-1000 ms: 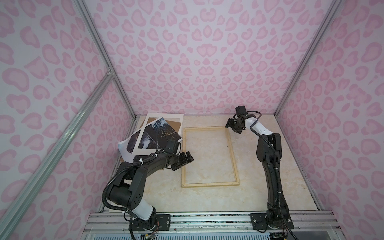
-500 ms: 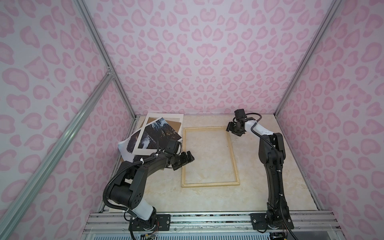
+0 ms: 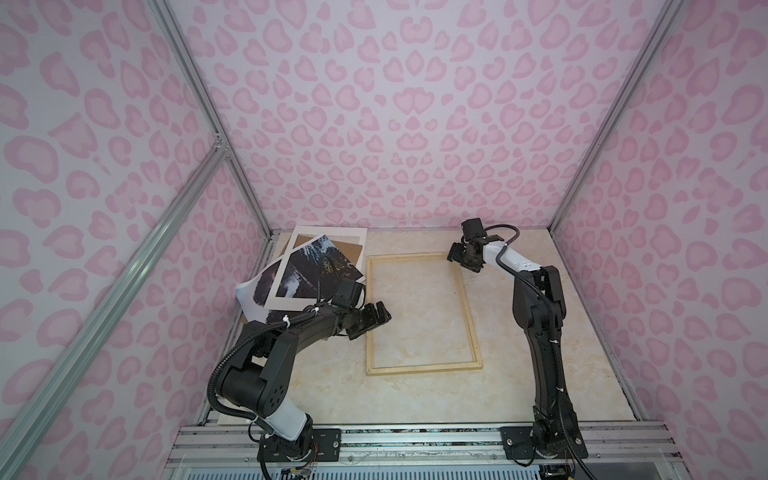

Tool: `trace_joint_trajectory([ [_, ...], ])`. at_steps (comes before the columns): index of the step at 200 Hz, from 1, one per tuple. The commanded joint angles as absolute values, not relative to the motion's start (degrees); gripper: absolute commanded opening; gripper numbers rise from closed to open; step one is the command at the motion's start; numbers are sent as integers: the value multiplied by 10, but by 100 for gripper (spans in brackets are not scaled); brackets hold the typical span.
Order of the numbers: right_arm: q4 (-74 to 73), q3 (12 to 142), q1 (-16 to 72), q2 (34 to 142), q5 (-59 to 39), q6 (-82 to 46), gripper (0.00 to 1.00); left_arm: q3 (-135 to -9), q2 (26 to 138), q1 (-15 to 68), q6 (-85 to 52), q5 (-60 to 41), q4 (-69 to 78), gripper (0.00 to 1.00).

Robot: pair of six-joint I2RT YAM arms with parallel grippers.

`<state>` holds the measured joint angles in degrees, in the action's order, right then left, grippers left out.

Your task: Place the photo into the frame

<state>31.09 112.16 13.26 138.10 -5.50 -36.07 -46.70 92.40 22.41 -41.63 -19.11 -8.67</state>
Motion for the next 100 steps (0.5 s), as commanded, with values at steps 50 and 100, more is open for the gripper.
trace_joint_trajectory([
  [50,437,1107,144,1410,-44,-422,84,-458,912,225,-425,-189,-113,99],
  [100,387,1041,154,1327,-49,-413,64,-475,926,226,-440,-229,-92,99],
])
